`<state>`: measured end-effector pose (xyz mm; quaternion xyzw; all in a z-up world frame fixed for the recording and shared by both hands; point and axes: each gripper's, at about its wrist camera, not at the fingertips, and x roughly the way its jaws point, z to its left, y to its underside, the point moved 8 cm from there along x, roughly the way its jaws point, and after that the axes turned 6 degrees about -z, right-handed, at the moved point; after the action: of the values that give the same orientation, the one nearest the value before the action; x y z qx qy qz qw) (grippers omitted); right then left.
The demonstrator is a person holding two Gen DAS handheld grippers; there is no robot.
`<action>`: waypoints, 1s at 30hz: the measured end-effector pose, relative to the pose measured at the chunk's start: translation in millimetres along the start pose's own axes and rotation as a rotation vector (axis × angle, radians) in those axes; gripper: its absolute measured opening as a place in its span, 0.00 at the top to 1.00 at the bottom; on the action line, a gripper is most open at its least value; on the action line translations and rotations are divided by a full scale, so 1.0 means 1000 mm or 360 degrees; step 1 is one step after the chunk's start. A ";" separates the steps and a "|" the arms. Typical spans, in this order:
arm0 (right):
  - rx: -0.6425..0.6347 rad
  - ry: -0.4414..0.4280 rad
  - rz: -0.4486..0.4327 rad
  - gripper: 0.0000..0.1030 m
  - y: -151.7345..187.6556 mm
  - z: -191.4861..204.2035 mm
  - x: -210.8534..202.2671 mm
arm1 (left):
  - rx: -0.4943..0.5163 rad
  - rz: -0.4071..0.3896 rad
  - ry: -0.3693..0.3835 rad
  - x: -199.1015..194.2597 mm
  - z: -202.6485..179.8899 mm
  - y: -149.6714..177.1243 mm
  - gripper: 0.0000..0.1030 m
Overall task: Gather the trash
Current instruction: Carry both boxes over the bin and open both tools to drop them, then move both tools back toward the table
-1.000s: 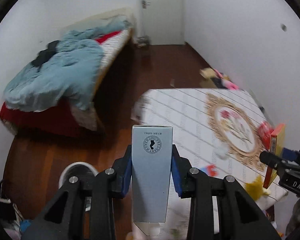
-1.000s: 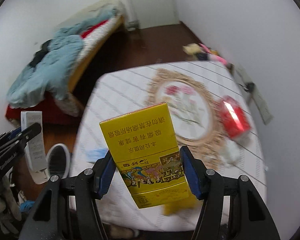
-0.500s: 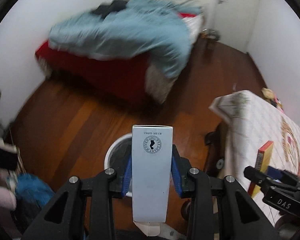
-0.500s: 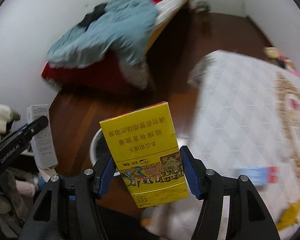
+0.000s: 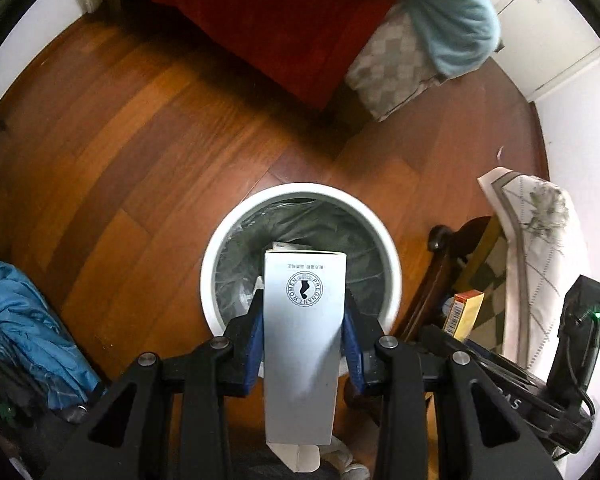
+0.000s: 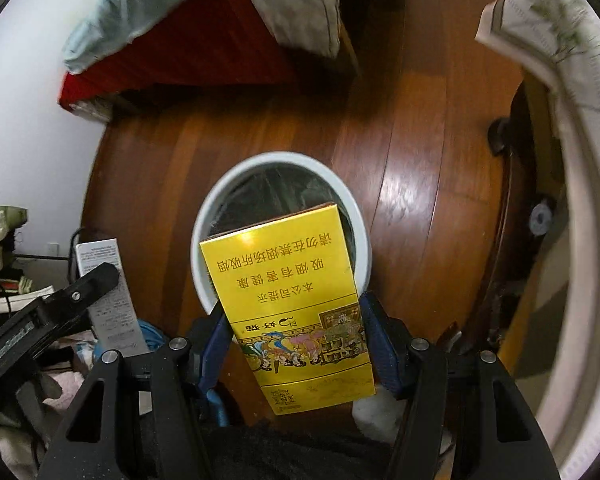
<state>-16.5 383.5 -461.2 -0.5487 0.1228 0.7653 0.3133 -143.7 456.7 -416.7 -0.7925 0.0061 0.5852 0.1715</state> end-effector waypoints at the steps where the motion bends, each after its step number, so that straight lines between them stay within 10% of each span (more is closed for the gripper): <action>1: -0.0002 0.0014 0.0012 0.38 -0.001 0.000 0.007 | 0.0000 0.0014 -0.0001 0.006 0.002 -0.001 0.70; 7: -0.0035 0.0054 0.0096 0.38 -0.009 0.005 0.046 | -0.0045 0.0052 -0.0048 0.014 0.019 -0.004 0.59; 9: -0.0049 0.0058 0.0129 0.38 -0.010 0.007 0.056 | -0.0066 0.0033 -0.0058 0.012 0.024 -0.005 0.14; 10: -0.0048 0.0042 0.0149 0.32 -0.010 0.008 0.061 | -0.0070 0.0016 -0.0068 0.010 0.027 -0.005 0.09; 13: -0.0068 0.0039 0.0156 0.00 -0.008 0.011 0.064 | -0.0045 0.0002 -0.0141 0.007 0.033 -0.003 0.08; 30: -0.0377 0.0329 -0.0014 0.00 0.015 0.008 0.005 | 0.0121 -0.0195 -0.0432 -0.037 0.042 0.032 0.07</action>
<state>-32.7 377.4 -465.0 -0.6582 0.0607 0.7125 0.2354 -201.1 431.3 -402.0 -0.6980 -0.0434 0.6746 0.2362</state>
